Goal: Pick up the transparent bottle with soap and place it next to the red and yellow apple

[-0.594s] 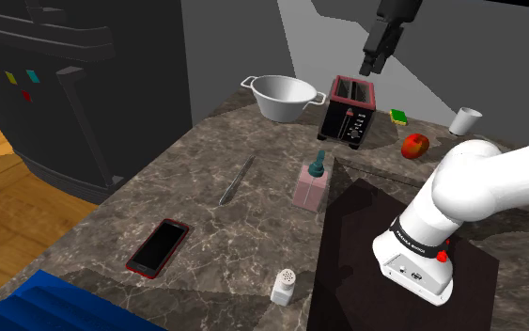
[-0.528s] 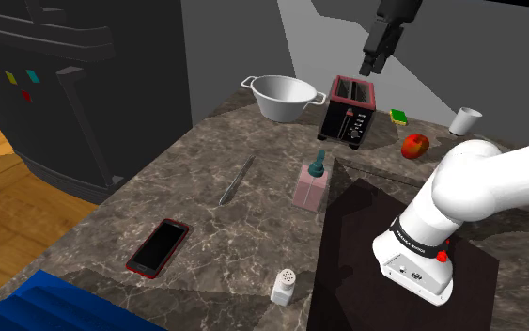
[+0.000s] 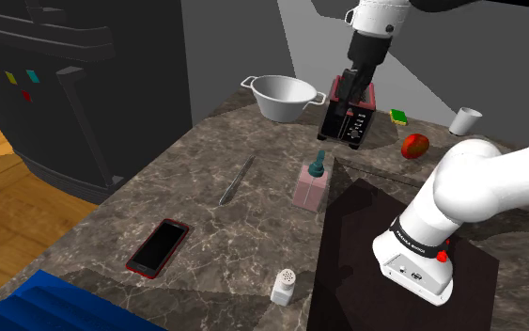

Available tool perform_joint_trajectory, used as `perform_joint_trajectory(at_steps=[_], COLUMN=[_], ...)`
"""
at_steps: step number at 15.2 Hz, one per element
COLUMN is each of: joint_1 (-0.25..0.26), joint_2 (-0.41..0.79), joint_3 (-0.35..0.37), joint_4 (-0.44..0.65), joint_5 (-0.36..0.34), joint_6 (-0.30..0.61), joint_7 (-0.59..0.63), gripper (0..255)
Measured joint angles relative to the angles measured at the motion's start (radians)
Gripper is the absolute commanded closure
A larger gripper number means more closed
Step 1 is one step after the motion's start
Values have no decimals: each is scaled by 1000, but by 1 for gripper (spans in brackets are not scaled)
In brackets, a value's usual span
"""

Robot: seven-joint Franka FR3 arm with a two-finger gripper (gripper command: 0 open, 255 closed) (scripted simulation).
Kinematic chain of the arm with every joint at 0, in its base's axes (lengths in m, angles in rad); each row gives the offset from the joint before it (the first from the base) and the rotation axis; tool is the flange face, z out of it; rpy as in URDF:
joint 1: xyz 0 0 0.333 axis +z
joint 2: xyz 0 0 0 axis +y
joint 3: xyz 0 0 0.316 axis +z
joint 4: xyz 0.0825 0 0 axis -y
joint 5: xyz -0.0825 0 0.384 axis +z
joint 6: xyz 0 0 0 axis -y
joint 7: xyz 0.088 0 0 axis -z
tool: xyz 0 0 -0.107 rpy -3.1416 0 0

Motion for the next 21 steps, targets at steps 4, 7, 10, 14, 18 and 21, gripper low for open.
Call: perform_joint_trajectory(at_steps=[4,7,10,14,18,21], joint_1=[24,34,37,38,35,34], joint_2=[26,73,128,142,157,159], joint_3=[111,192,264,281,286,287], joint_4=[-86,-138,-180,-230,-267,-271], joint_5=[-1,-10,-21,-21,-22,-22], joint_6=[102,187,270,331,383,390], joint_7=[72,126,178,189,191,192], gripper=[0,0,0,0,0,0])
